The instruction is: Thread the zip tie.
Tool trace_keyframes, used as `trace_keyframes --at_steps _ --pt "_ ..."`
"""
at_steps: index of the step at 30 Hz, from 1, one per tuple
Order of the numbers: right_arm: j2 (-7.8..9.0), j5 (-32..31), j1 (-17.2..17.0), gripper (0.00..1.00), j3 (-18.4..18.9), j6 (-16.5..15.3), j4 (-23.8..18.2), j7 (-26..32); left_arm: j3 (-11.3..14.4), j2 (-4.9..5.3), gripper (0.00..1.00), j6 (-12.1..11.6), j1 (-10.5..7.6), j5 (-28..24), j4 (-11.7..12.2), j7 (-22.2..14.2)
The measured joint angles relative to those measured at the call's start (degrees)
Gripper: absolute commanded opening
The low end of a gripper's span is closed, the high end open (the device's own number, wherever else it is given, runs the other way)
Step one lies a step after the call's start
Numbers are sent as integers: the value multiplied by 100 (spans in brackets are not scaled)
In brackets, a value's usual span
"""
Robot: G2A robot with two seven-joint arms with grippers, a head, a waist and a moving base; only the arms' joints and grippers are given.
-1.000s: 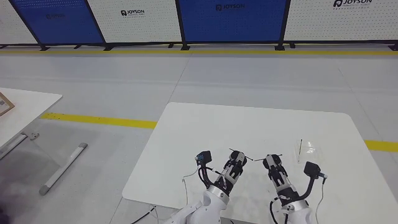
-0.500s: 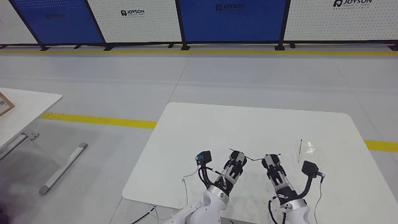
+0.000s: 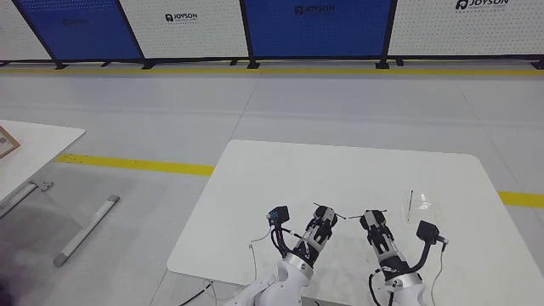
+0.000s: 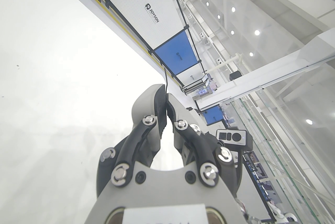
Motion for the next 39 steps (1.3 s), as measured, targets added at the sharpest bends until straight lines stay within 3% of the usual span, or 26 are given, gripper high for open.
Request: trace_keyframes --at_steps 13,39 --pt "-48 -88 146 0 -114 164 129 49 0 0 0 0 0 0 0 0" --pt "-70 -144 59 0 -15 51 87 94 0 0 0 0 0 0 0 0"
